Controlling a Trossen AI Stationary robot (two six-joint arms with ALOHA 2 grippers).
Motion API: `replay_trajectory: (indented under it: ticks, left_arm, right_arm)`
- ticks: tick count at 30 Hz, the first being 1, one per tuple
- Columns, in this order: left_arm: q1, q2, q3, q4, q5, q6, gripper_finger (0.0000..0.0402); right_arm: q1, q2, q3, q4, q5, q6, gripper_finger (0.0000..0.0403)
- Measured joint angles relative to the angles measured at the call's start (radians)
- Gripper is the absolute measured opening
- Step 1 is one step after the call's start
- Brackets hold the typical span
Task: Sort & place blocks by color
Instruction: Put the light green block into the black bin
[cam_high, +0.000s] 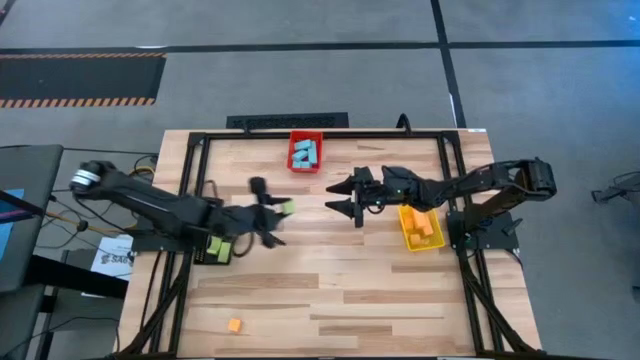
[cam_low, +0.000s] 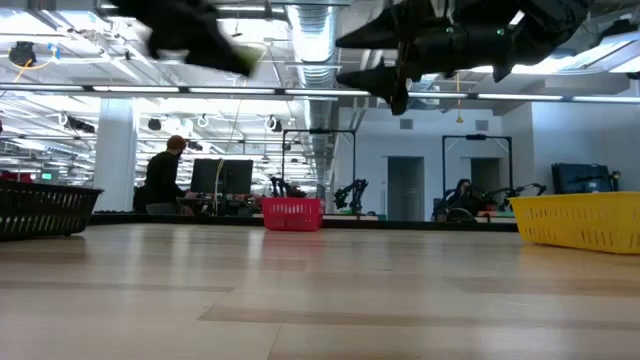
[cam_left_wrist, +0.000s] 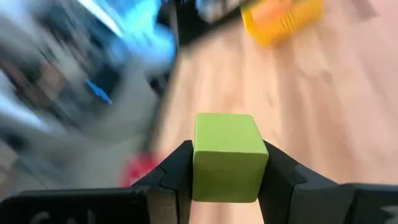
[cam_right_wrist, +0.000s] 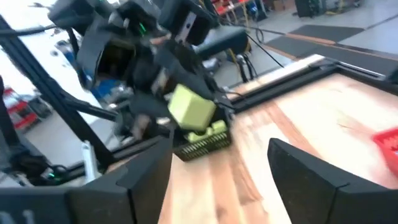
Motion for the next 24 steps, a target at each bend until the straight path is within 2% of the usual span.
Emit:
replay_trajectory:
  ticks: [2,6,8,10,13,16,22,24]
  left_arm:
    - [-0.016,-0.102,0.000,-0.253,0.041,-0.259,0.0104]
    - [-0.027,-0.229,0.000,-0.671,0.263,-0.841,0.0104]
    - [-0.047,-0.244,0.000,-0.819,0.336,-1.040,0.0104]
    - [-0.059,-0.245,0.000,-0.946,0.416,-1.174,0.0104]
    - [-0.060,-0.217,-0.001,-1.102,0.526,-1.324,0.0104]
    - [-0.060,-0.200,-0.001,-1.188,0.625,-1.396,0.0104]
    - [-0.054,-0.169,-0.001,-1.147,0.647,-1.383,0.0104]
    - [-0.053,-0.157,-0.001,-1.143,0.662,-1.378,0.0121]
  right_arm:
    - [-0.011,0.000,0.000,-0.025,-0.001,-0.013,0.0292]
    - [-0.021,0.000,-0.001,-0.053,0.000,-0.021,0.0295]
    - [-0.020,0.000,-0.001,-0.054,0.000,-0.023,0.0295]
    - [-0.020,0.000,-0.001,-0.053,-0.001,-0.025,0.0295]
    - [-0.020,0.000,-0.001,-0.055,-0.001,-0.037,0.0295]
    - [-0.010,0.000,-0.001,-0.056,-0.001,-0.038,0.0295]
    - [0.018,0.000,-0.001,-0.061,-0.002,-0.041,0.0295]
    - [0.024,0.000,-0.001,-0.066,-0.002,-0.040,0.0295]
